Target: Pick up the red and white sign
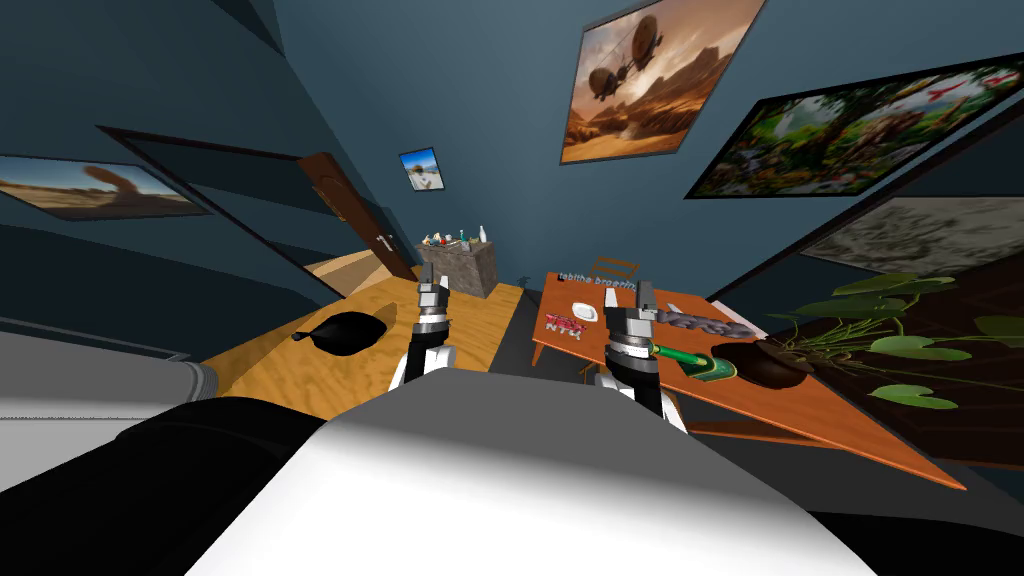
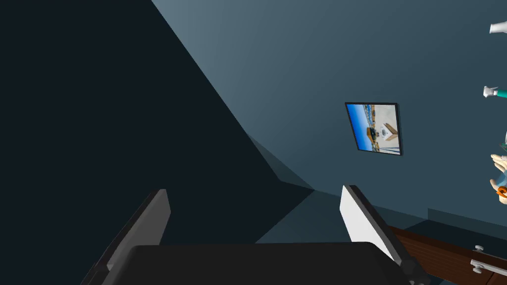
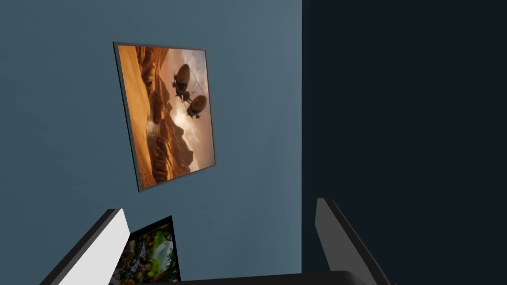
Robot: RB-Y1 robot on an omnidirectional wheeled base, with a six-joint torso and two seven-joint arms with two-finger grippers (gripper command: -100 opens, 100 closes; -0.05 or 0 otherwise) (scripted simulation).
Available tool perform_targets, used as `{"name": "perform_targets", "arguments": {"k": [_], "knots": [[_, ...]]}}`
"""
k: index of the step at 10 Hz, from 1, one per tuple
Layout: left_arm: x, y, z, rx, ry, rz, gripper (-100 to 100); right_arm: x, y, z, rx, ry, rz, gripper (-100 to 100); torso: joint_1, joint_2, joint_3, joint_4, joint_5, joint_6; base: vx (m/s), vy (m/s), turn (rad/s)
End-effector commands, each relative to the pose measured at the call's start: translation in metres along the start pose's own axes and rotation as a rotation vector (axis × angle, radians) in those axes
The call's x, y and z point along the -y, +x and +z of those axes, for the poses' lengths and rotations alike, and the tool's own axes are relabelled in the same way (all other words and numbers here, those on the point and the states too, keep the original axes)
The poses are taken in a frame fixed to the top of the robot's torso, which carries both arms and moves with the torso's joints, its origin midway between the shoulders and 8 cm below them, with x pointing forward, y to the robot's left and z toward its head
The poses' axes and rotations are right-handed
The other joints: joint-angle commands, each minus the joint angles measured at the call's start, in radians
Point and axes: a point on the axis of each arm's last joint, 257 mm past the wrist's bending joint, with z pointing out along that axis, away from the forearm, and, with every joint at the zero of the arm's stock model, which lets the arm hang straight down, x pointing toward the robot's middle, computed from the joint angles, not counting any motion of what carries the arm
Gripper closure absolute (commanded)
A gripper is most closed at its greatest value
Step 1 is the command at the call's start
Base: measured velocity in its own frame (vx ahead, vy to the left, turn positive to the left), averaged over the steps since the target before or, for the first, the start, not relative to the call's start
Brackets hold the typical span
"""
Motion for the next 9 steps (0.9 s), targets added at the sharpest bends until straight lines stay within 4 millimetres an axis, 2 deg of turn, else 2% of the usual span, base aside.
{"name": "perform_targets", "arguments": {"k": [1, 4, 6, 7, 9], "knots": [[0.000, 0.000, 0.000, 0.000, 0.000, 0.000, 0, 0.004, 0.006, -0.001, -0.034, 0.007, -0.015, -100, 0.000, 0.000, 0.000, 0.000, 0.000, 0.000, 0.011, 0.027, 0.040], [0.000, 0.000, 0.000, 0.000, 0.000, 0.000, 0, 0.020, 0.025, -0.004, -0.139, 0.029, -0.067, -100, 0.007, -0.003, -0.002, -0.001, 0.001, 0.000, 0.041, 0.111, 0.088], [0.000, 0.000, 0.000, 0.000, 0.000, 0.000, 0, 0.035, 0.039, -0.007, -0.222, 0.046, -0.115, -100, 0.012, -0.003, -0.002, -0.001, 0.003, 0.000, 0.058, 0.201, 0.114], [0.000, 0.000, 0.000, 0.000, 0.000, 0.000, 0, 0.036, 0.040, -0.008, -0.234, 0.046, -0.120, -100, 0.014, -0.005, -0.003, -0.001, 0.003, 0.000, 0.042, 0.148, 0.031], [0.000, 0.000, 0.000, 0.000, 0.000, 0.000, 0, 0.053, 0.055, -0.014, -0.327, 0.061, -0.181, -100, 0.009, -0.003, -0.002, -0.001, 0.002, 0.000, 0.057, 0.159, 0.119]]}}
